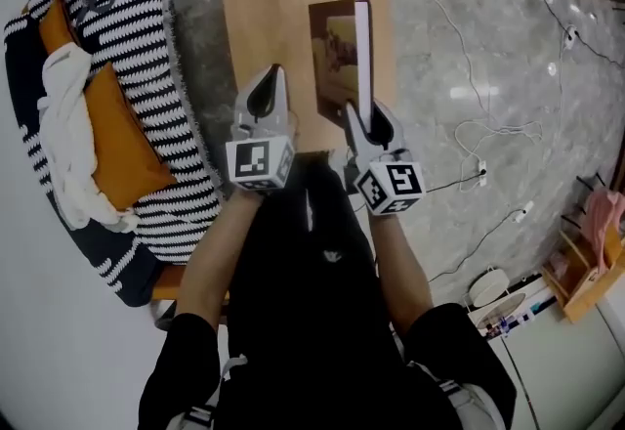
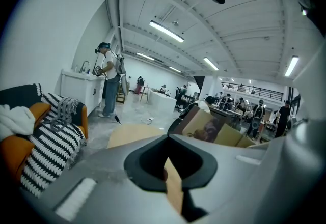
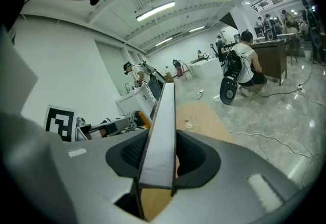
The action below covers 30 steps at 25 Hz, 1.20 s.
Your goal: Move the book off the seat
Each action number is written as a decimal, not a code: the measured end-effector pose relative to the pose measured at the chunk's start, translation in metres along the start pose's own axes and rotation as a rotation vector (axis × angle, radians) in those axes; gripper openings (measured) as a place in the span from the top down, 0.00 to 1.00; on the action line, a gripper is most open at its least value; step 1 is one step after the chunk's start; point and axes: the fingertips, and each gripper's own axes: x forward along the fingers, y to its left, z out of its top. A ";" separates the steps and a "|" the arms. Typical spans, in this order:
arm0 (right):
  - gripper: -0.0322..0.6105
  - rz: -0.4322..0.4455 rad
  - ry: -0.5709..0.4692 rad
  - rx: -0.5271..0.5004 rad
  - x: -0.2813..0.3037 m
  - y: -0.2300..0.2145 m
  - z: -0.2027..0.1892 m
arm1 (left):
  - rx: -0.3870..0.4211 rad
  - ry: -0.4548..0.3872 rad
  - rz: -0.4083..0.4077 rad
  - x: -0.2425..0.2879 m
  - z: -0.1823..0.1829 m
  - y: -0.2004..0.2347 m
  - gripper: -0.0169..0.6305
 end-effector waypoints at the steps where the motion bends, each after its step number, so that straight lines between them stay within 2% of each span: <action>1: 0.71 -0.002 0.006 0.003 0.007 -0.003 -0.006 | -0.002 0.009 0.005 0.004 -0.008 0.005 0.97; 6: 0.71 -0.013 0.040 0.016 0.034 -0.014 -0.036 | -0.015 0.044 0.017 0.018 -0.044 0.024 0.97; 9: 0.71 -0.031 0.055 0.023 0.046 -0.022 -0.052 | -0.064 0.054 0.031 0.025 -0.059 0.032 0.97; 13: 0.71 -0.056 0.063 0.037 0.058 -0.033 -0.066 | -0.084 0.069 0.034 0.034 -0.076 0.042 0.97; 18: 0.71 -0.071 0.076 0.037 0.075 -0.040 -0.087 | -0.082 0.068 0.032 0.040 -0.085 0.053 0.97; 30: 0.70 -0.087 0.126 0.039 0.107 -0.053 -0.134 | -0.068 0.141 -0.021 0.045 -0.132 0.059 0.97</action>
